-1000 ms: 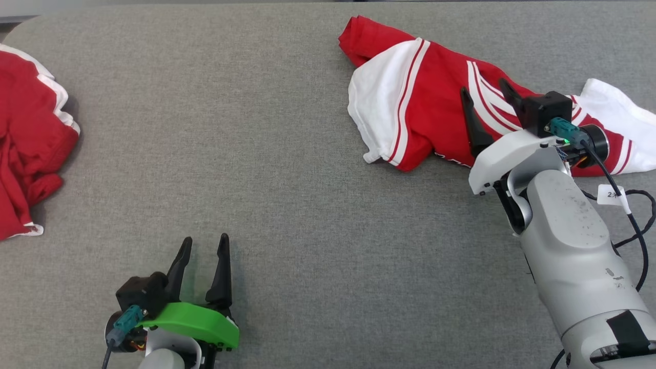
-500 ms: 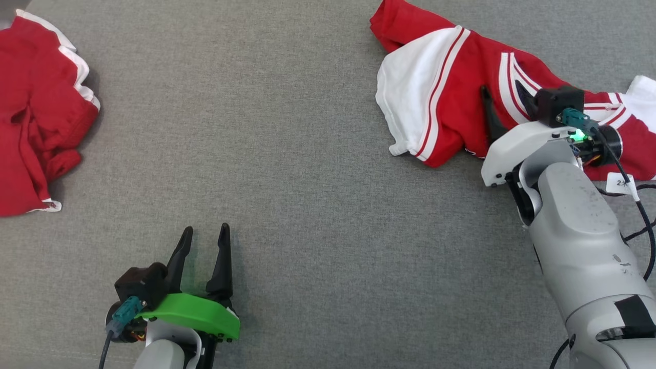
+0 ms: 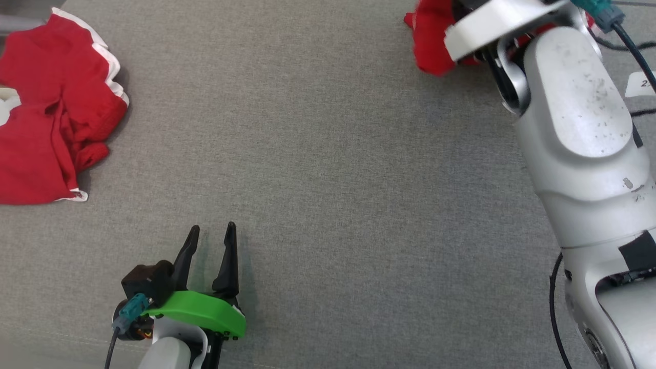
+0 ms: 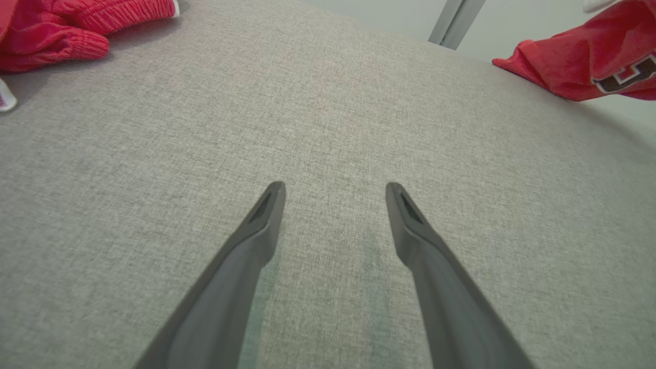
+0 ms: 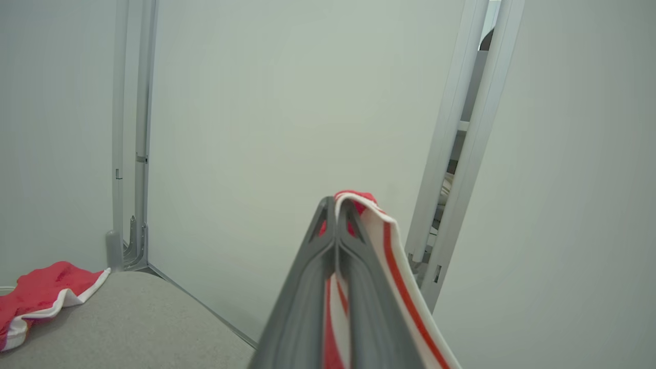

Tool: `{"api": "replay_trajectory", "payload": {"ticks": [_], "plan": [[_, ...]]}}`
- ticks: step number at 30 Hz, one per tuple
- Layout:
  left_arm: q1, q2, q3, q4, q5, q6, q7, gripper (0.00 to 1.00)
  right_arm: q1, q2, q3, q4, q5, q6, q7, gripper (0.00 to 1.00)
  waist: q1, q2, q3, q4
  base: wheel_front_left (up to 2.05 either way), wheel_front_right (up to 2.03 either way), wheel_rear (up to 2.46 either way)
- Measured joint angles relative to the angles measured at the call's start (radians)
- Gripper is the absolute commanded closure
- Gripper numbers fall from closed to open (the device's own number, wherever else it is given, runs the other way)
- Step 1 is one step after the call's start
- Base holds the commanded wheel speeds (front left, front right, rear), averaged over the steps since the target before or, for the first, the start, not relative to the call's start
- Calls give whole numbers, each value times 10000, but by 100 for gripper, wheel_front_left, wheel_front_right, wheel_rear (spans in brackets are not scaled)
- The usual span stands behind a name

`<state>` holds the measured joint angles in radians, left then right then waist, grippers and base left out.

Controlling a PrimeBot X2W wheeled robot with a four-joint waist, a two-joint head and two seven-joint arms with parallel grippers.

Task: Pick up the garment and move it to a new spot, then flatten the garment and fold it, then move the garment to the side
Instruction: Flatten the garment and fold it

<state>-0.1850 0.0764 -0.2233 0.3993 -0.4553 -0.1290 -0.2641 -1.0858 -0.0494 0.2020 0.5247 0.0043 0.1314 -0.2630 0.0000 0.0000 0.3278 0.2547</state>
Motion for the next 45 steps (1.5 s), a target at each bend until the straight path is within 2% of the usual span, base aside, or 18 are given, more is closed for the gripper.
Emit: {"api": "replay_trajectory", "payload": {"ticks": [3, 7, 11, 14, 20, 21, 22, 23, 27, 31, 35, 37, 45], "plan": [[79, -21, 79, 58, 19, 0, 0, 0, -646, 12, 1112, -945, 464, -2, -2, 100, 0, 0, -213, 105, 0, 0, 0], [408, -36, 326, 146, 119, 0, 0, 0, -796, 2, 1954, -1712, 1076, -2, -4, 100, 0, -1, -523, 152, 0, 0, 0], [602, -77, 454, 142, 209, 0, 0, 0, 245, -675, 2867, -1639, 1607, 0, -4, 100, 0, 0, -717, -6, 0, 0, 0], [622, -130, 412, 92, 251, 0, 0, 0, 1582, -1369, 2612, -1279, 2027, 0, 0, 100, 0, 0, -759, -218, 0, 0, 0], [610, -109, 408, -63, 276, 0, 0, 0, 4573, -2263, 596, -800, 1885, 0, -2, 100, 0, 0, -731, -621, 0, 0, 0], [609, -84, 412, -79, 282, 0, 0, 0, 4943, -2297, 268, -671, 1802, 0, 0, 57, 0, 0, -727, -676, 0, 0, 0], [610, -40, 449, -104, 284, 0, 0, 0, 5320, -2330, -75, -476, 1676, 0, 0, 18, 0, 0, -723, -747, 0, 0, 0], [613, 8, 477, -115, 286, 0, 0, 0, 5627, -2368, -431, -336, 1480, 0, -2, 0, 0, 0, -720, -824, 0, 0, 0], [616, 88, 451, -144, 324, 0, 0, 0, 5938, -2155, -2278, -180, 708, 0, 0, 0, 0, 0, -708, -1125, 0, 0, 0], [609, 96, 391, -157, 341, 0, 0, 0, 5946, -1365, -2786, -709, -54, 0, -2, 0, 0, 0, -689, -1343, 0, 0, 0], [564, 79, 219, -163, 341, 0, 0, 0, 5693, -713, -2243, -963, -316, -2, -2, 0, 0, 0, -647, -1341, 0, 0, 0], [513, 69, 130, -159, 339, 0, 0, 0, 5369, -487, -1630, -884, -316, 0, -2, 0, 0, 0, -629, -1263, 0, 0, 0], [497, 6, 21, -63, 247, 0, 0, 0, 4278, 0, 487, 715, 284, 0, -2, 0, 0, 0, -584, -794, 0, 0, 0]]}}
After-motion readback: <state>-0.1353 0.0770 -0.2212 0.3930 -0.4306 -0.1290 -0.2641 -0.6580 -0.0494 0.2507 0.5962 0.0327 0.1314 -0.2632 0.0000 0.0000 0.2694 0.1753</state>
